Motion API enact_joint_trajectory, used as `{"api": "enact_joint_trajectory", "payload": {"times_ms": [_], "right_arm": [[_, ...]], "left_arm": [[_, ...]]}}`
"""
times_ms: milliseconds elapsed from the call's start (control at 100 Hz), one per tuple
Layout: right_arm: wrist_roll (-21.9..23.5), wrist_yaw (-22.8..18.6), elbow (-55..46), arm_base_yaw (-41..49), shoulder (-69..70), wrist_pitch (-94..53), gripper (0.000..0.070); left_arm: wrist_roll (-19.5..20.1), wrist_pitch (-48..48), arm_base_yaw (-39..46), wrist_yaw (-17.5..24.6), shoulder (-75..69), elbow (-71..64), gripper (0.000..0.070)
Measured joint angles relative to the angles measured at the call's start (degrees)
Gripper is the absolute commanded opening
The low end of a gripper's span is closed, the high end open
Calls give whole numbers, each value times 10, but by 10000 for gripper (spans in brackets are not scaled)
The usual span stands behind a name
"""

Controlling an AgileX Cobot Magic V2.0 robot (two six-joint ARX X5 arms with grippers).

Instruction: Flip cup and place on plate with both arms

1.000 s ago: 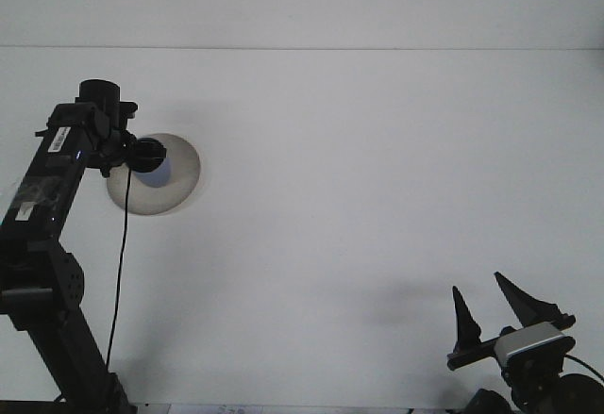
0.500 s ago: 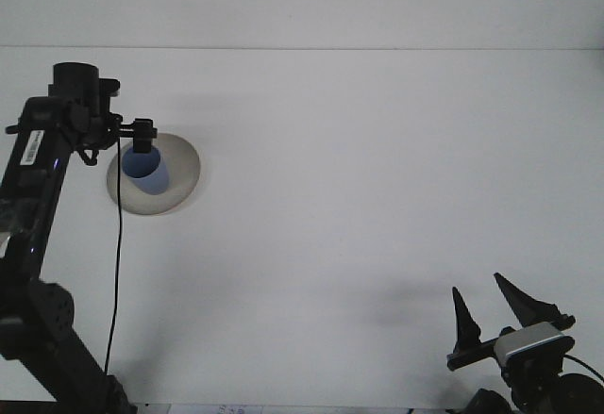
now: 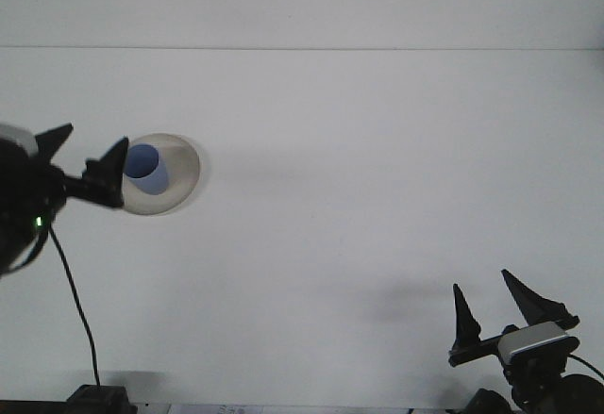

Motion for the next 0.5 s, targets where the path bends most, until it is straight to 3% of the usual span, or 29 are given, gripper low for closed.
{"api": "enact_joint_trajectory", "payload": {"times_ms": [150,310,500], "right_arm": [[0,0,0,0,0,0,551],[0,-1,0,0,0,0,551],[0,-2,0,0,0,0,548]], "left_arm": [[-51,113,-47,-2,-170,-232,546],[-127,129,-78,-1,-328,-462,546],[-154,126,-80,-2,-414,-565,545]]}}
